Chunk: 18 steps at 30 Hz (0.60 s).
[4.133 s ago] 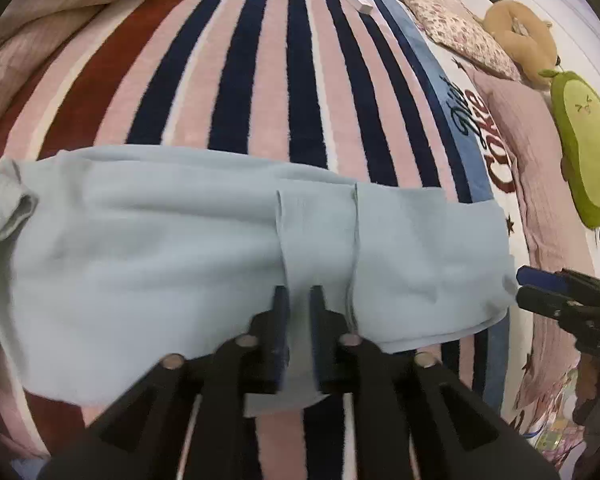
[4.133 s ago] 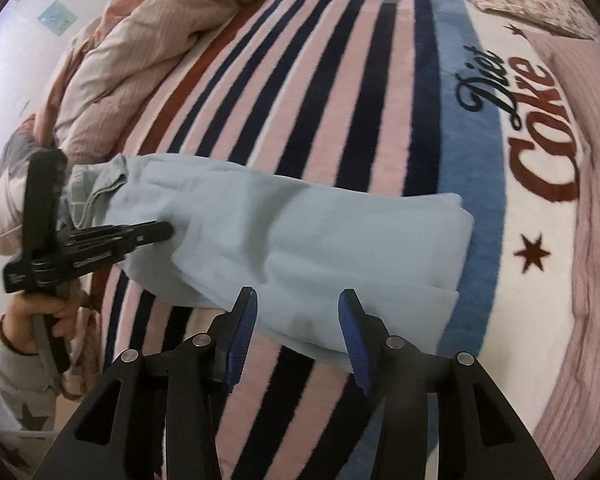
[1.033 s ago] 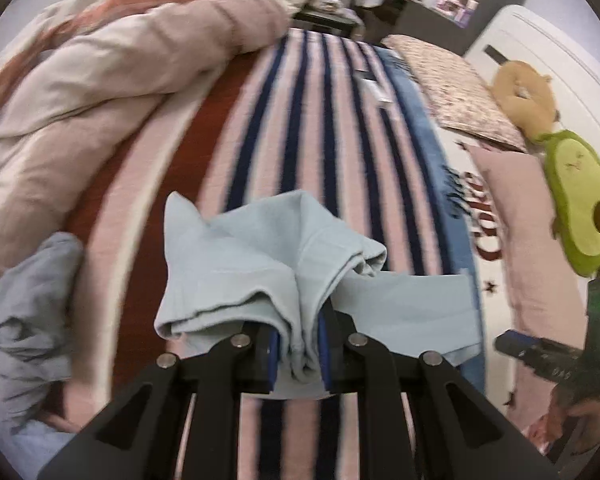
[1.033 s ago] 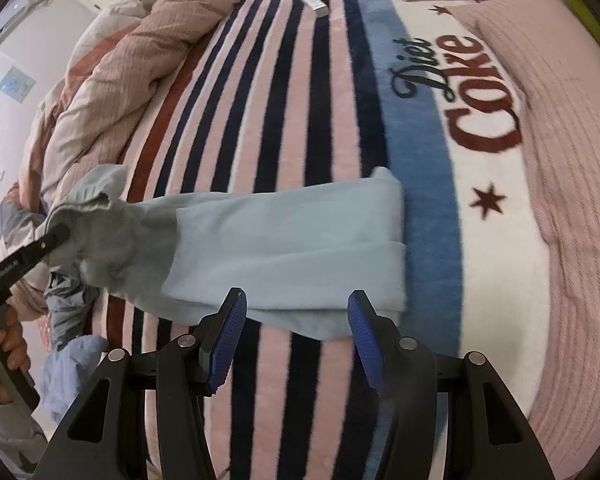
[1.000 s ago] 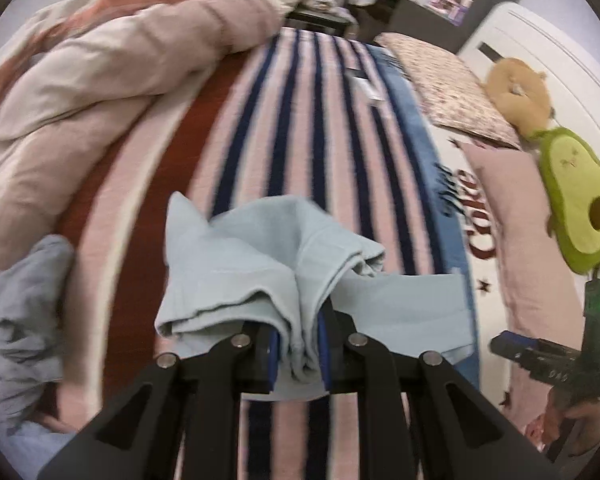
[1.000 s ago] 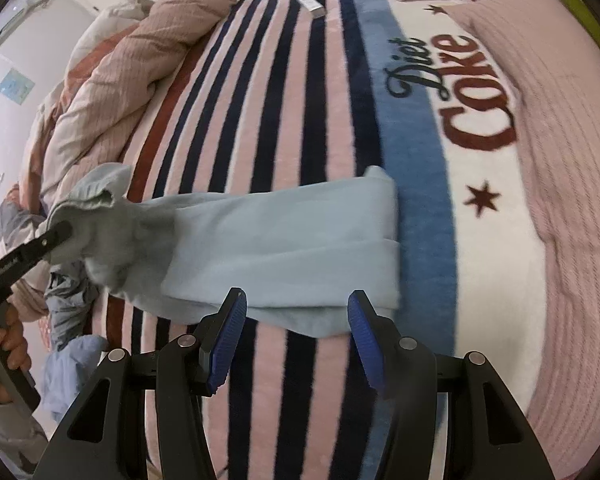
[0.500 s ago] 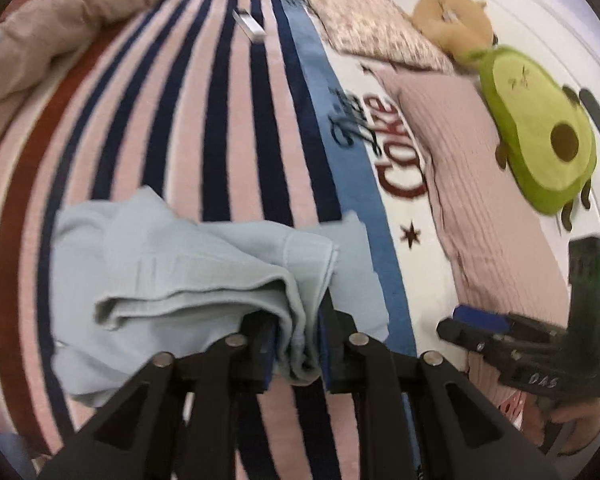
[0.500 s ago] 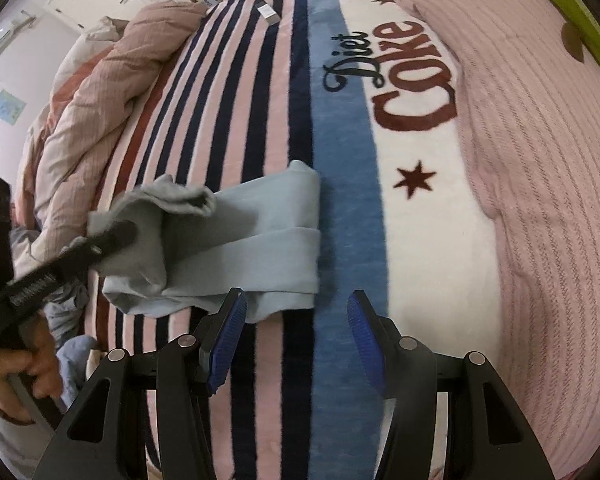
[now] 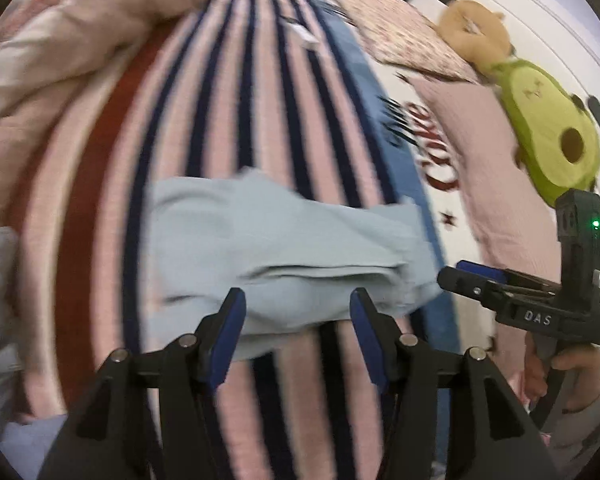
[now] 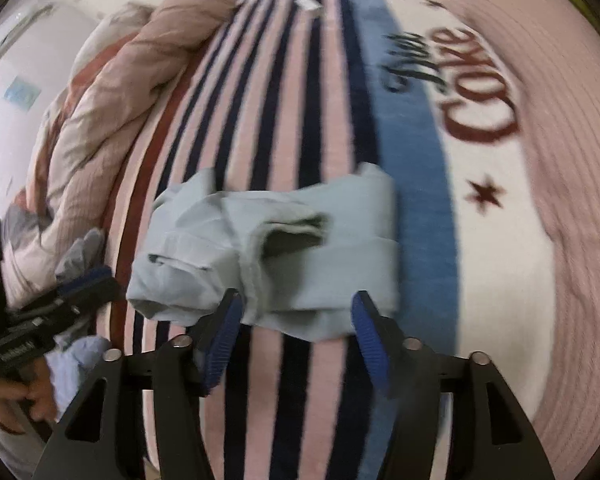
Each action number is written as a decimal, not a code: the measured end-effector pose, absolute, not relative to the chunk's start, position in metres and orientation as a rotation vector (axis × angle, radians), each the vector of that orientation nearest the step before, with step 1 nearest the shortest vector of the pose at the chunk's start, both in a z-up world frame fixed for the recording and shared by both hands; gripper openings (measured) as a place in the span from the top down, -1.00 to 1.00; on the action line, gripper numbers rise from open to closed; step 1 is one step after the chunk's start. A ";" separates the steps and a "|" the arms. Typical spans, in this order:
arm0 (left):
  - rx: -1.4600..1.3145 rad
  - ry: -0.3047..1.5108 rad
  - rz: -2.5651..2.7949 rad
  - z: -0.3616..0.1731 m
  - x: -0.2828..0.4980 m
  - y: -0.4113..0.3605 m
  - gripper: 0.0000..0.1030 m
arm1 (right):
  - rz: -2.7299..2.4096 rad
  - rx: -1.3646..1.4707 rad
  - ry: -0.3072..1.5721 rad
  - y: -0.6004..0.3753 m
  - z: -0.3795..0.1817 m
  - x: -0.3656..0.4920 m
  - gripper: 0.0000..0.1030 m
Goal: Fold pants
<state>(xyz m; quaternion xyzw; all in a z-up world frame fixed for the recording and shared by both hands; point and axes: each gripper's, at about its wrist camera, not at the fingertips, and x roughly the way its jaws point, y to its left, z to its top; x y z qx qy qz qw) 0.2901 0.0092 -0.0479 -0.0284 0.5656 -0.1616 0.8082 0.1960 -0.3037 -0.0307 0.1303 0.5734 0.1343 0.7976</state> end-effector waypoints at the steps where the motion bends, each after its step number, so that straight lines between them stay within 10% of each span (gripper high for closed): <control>1: -0.058 1.205 -0.325 -0.045 0.289 0.021 0.03 | 0.302 0.251 1.227 -0.292 -0.031 0.199 -0.17; 15: -0.130 1.209 -0.256 -0.055 0.287 0.087 0.03 | 0.316 -0.329 1.093 -0.164 -0.059 0.218 -0.61; 18: -0.133 1.210 -0.238 -0.059 0.290 0.091 0.03 | 0.336 -0.315 1.108 -0.164 -0.064 0.224 0.13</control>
